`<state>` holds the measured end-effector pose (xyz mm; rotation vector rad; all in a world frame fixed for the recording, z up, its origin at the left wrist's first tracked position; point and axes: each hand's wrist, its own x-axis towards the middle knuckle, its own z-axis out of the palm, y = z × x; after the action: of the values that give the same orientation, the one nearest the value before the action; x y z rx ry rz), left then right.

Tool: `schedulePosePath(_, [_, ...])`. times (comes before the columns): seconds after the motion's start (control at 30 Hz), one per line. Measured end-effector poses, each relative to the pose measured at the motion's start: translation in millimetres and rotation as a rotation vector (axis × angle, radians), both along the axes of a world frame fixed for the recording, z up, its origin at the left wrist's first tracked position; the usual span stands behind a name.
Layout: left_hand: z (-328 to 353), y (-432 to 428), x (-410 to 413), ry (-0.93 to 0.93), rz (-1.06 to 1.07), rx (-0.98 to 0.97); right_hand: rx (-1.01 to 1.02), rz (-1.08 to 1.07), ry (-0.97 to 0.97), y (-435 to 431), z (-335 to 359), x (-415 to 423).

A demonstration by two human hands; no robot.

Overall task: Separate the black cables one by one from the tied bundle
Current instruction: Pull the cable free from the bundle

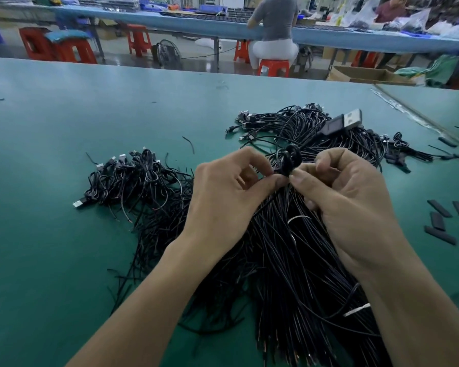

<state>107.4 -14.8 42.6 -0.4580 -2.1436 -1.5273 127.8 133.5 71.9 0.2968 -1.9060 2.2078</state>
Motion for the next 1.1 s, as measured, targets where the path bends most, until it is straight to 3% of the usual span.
schedulePosePath(0.2, [2.4, 1.2, -3.5, -0.294, -0.303, 0.259, 0.147, 0.025, 0.052, 8.1, -3.3, -4.3])
schedulePosePath(0.37, [10.3, -1.3, -6.3, -0.405, -0.34, 0.511, 0.257, 0.039, 0.032, -1.2, -14.5, -5.1])
schedulePosePath(0.47, [13.4, -5.0, -2.0, -0.373, -0.445, 0.525, 0.274, 0.029, 0.009, -4.5, -17.8, -5.0])
schedulePosePath(0.63, [17.2, 1.4, 4.6, -0.286, -0.482, 0.459, 0.071, -0.094, -0.06, 1.0, -14.2, -6.9])
schedulePosePath(0.73, [12.2, 4.9, 5.3, -0.228, -0.4, 0.309, -0.04, -0.134, -0.055, 0.9, -11.5, -5.3])
schedulePosePath(0.93, [4.2, 10.7, 10.1, 0.077, -0.253, 0.015, -0.07, -0.207, -0.05, 2.9, -12.0, -7.1])
schedulePosePath(1.1, [-3.3, 10.5, 7.7, 0.315, -0.159, -0.174, -0.158, -0.144, -0.064, 0.8, -10.7, -4.8])
